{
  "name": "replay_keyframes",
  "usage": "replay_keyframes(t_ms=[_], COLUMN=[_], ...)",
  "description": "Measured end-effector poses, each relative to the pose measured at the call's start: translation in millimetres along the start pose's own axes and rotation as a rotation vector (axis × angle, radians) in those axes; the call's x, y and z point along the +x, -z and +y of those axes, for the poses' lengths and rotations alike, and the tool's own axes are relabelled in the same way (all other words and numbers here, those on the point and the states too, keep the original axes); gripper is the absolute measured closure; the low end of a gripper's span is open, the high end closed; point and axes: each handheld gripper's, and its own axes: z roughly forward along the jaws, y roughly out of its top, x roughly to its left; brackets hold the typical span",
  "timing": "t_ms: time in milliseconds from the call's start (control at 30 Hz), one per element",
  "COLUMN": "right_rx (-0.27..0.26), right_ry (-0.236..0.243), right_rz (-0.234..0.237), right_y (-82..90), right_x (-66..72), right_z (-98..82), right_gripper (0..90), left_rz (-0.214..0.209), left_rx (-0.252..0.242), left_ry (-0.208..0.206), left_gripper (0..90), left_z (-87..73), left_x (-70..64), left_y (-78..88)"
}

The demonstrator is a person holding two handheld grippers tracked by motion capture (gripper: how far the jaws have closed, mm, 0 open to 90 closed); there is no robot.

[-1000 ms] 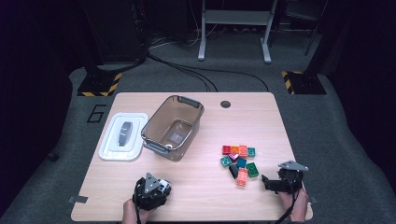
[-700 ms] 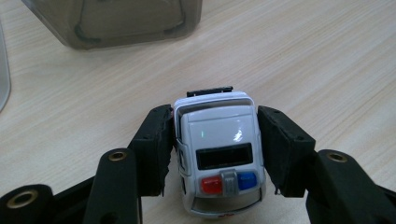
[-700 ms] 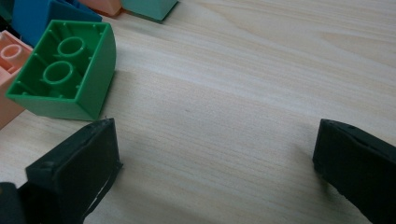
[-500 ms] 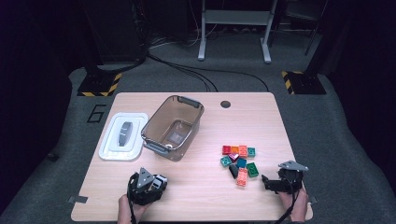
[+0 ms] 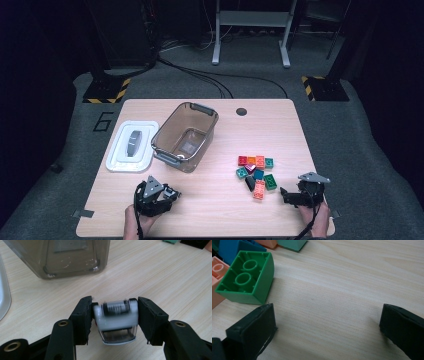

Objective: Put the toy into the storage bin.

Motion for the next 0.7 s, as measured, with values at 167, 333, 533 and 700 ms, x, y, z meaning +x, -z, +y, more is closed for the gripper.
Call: replay_keyframes(t_ms=[167,333,533,700], right_rx=[0.0,0.0,0.0,0.0], right_ry=[0.0,0.0,0.0,0.0], right_rz=[0.0,-0.001,-0.001,-0.001], right_y=[0.0,0.0,0.0,0.0], right_x=[0.1,0.1,0.1,0.2], right_z=[0.0,0.0,0.0,0.0], right_gripper=[0.0,0.0,0.0,0.0], left_rz=[0.003,0.005,0.021,0.029], left_rx=[-0.02,-0.026,-0.053,-0.06], left_ry=[0.01,0.014,0.019,0.018], left_gripper=[47.5,47.5,47.5,47.5], left_z=[0.7,3.0,10.4,15.7], left_x=[2.3,6.7,14.3,19.4], left_y=[2.5,7.9,17.4,23.5])
